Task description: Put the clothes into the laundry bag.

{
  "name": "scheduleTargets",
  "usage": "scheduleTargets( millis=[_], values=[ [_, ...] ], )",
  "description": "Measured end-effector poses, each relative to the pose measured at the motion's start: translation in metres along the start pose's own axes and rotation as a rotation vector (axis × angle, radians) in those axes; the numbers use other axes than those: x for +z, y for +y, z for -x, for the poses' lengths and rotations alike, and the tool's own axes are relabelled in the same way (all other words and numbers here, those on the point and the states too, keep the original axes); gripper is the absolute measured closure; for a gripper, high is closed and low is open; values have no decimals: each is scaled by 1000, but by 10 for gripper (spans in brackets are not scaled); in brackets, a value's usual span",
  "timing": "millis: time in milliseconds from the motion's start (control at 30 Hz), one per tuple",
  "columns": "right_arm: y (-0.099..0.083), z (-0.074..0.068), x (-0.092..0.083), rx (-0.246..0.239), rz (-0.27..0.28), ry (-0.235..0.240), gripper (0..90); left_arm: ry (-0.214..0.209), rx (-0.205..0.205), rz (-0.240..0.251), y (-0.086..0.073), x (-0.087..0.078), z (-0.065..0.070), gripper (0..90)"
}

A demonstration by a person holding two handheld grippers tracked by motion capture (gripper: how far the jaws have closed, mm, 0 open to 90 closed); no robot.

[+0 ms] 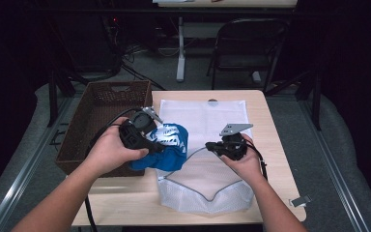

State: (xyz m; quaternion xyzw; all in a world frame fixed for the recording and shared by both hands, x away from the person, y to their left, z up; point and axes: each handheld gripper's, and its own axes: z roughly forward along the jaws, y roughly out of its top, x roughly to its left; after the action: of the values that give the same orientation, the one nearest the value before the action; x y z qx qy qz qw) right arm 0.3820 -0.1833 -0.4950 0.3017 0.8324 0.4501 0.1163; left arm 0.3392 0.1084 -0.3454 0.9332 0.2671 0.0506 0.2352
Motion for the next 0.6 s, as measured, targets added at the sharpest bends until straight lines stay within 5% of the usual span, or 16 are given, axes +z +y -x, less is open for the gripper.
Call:
scheduleTargets(
  millis=[600],
  values=[
    [0,-1,-1,-5,1,2,888,-53,62,-23,3,11,22,691]
  ],
)
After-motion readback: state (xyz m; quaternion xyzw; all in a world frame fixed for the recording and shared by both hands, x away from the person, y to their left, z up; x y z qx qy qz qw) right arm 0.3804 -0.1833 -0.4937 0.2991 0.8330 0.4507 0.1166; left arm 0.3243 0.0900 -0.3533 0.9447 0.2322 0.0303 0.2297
